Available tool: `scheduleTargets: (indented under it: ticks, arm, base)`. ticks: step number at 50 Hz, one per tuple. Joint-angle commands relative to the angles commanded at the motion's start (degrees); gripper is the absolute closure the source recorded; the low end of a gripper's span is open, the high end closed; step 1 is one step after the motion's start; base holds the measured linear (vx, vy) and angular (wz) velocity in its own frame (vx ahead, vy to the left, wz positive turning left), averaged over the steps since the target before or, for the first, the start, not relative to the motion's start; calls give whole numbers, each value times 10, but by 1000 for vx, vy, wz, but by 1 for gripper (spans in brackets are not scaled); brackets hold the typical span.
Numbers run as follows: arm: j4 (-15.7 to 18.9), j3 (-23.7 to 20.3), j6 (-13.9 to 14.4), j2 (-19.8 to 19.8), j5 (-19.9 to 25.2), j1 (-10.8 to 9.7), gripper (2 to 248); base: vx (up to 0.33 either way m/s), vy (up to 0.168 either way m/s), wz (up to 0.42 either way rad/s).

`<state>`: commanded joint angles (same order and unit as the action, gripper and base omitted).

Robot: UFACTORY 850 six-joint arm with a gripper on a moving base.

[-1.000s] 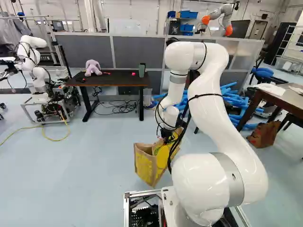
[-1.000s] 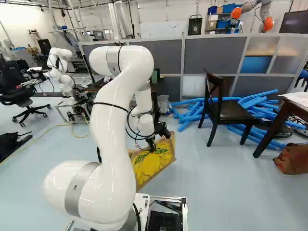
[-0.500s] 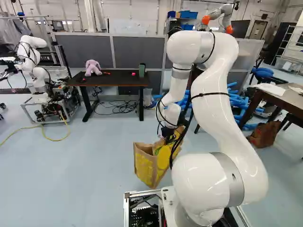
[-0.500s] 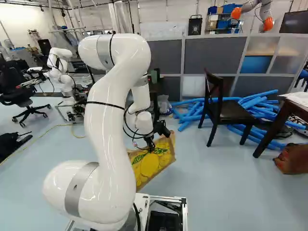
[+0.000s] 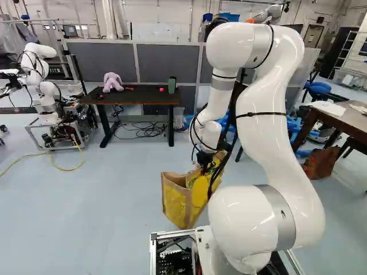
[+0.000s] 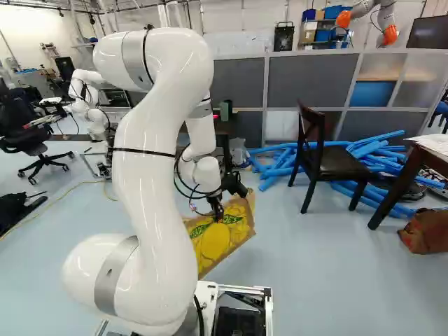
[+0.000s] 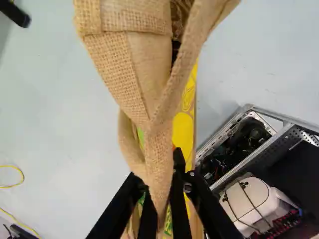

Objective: Pick up the bag on the ground and place it on the table

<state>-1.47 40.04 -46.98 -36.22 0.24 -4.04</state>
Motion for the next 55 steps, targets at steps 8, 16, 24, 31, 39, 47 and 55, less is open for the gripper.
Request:
scheduleTargets:
  ticks: [8,16,24,31,39,47,55]
  arm:
    - [0,-9,0,21,-11,0,224]
    - [0,-15,0,40,-23,0,224]
    - [0,-19,0,59,-37,-1,224]
    - [0,-22,0,74,-48,-3,224]
    - [0,-24,0,92,-62,-4,224]
    - [0,-27,0,110,-75,-5,224]
    - [0,-32,0,130,-89,-5,224]
  base:
    - [0,0,0]
    - [0,0,0]
    - [0,0,0]
    - [0,0,0]
    - [0,0,0]
    - [0,0,0]
    - [0,0,0]
